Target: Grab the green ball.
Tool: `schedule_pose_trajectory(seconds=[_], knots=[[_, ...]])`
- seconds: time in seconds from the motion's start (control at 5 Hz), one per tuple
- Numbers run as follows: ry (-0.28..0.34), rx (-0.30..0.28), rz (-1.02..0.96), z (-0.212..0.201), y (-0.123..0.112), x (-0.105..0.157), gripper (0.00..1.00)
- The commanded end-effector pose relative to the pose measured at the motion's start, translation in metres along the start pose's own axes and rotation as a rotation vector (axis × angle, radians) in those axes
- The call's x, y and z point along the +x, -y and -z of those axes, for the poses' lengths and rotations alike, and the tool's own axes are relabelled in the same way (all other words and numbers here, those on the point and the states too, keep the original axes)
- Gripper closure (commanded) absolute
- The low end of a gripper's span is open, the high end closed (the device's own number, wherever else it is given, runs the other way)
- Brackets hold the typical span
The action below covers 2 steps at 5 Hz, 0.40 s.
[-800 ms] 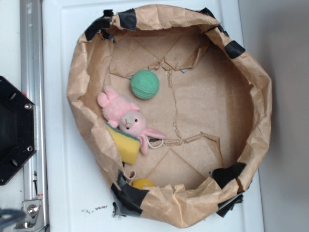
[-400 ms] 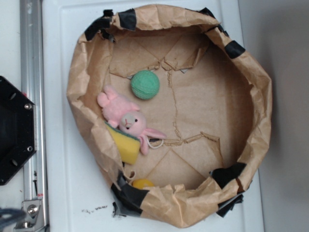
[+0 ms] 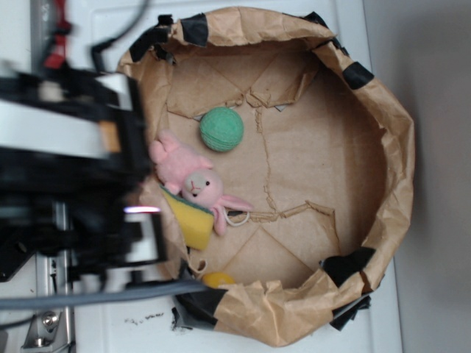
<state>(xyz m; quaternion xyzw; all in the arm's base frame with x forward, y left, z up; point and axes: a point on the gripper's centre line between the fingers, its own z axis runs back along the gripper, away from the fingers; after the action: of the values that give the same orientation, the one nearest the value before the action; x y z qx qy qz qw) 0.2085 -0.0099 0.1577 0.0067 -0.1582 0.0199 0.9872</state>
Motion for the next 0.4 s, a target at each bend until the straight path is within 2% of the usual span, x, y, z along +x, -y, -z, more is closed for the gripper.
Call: schedule_pose_trajectory(seconds=[0.0, 0.2], knots=[[-0.064, 0.010, -0.021, 0.056, -0.021, 0.019, 0.00], [-0.179, 0.037, -0.037, 0.090, -0.034, 0.020, 0.00]])
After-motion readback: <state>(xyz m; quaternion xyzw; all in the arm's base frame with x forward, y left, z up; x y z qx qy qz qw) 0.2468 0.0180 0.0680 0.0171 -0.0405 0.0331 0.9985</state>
